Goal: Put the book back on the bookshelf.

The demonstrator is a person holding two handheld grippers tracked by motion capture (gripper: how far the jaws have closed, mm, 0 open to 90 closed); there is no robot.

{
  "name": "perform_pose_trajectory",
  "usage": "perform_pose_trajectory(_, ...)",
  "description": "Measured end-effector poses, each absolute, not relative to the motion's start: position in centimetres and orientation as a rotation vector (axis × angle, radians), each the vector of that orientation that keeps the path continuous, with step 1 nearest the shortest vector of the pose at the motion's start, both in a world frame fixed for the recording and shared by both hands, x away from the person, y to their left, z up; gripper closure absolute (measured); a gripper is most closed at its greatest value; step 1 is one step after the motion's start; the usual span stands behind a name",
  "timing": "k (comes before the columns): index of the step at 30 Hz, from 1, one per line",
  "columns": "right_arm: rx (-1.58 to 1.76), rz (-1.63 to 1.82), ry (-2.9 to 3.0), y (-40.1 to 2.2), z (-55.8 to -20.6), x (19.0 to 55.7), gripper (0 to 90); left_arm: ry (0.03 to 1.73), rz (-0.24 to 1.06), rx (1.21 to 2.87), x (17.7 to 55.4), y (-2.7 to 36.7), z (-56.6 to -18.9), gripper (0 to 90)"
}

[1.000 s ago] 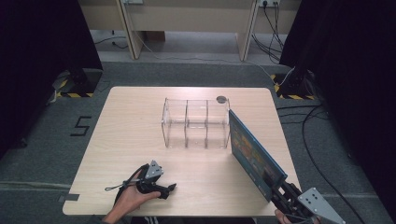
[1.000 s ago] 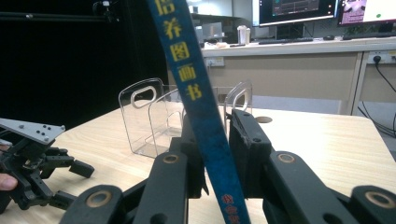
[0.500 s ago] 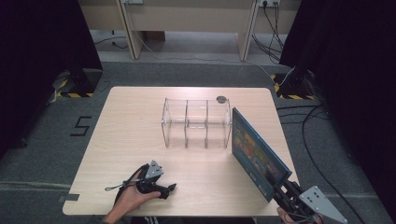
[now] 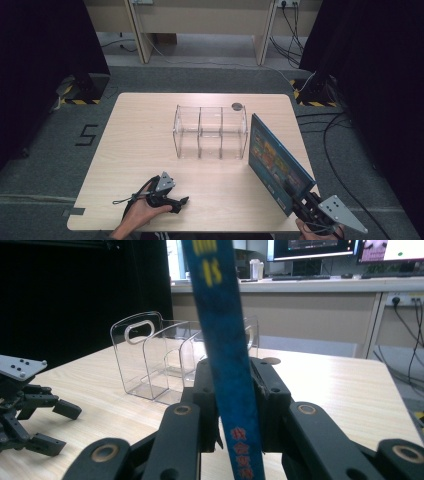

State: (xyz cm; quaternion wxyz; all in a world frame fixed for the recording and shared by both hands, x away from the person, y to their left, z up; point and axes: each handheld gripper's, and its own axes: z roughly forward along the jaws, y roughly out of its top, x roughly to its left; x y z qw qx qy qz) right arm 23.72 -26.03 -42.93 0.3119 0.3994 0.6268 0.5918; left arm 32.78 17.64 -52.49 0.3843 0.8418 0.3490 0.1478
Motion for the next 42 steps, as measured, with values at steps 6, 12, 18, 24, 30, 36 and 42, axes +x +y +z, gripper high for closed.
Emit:
perform_pose_trajectory(6, 1.050, 1.562, 1.656, -26.0, -43.1, 24.0, 75.4, 0.889, 0.377, 2.145, 32.8, 17.6, -52.5, 9.6)
perform_pose_trajectory(12, 1.069, 1.579, 1.656, -26.2, -43.4, 24.4, 75.5, 0.890, 0.378, 2.145, 32.8, 17.6, -52.5, 9.4)
perform_pose_trajectory(18, 1.063, 1.586, 1.660, -26.1, -43.5, 24.7, 75.5, 0.890, 0.377, 2.146, 32.8, 17.6, -52.5, 9.3)
perform_pose_trajectory(24, 1.067, 1.598, 1.656, -26.2, -43.5, 25.2, 75.5, 0.890, 0.378, 2.147, 32.8, 17.6, -52.5, 9.1)
perform_pose_trajectory(30, 1.069, 1.600, 1.658, -26.2, -43.6, 25.4, 75.6, 0.890, 0.377, 2.150, 32.8, 17.6, -52.5, 9.0)
perform_pose_trajectory(36, 1.065, 1.593, 1.668, -26.2, -43.8, 25.6, 75.6, 0.889, 0.378, 2.151, 32.8, 17.6, -52.5, 9.0)
perform_pose_trajectory(42, 1.075, 1.582, 1.671, -26.4, -44.1, 25.9, 75.6, 0.890, 0.377, 2.150, 32.8, 17.6, -52.5, 9.0)
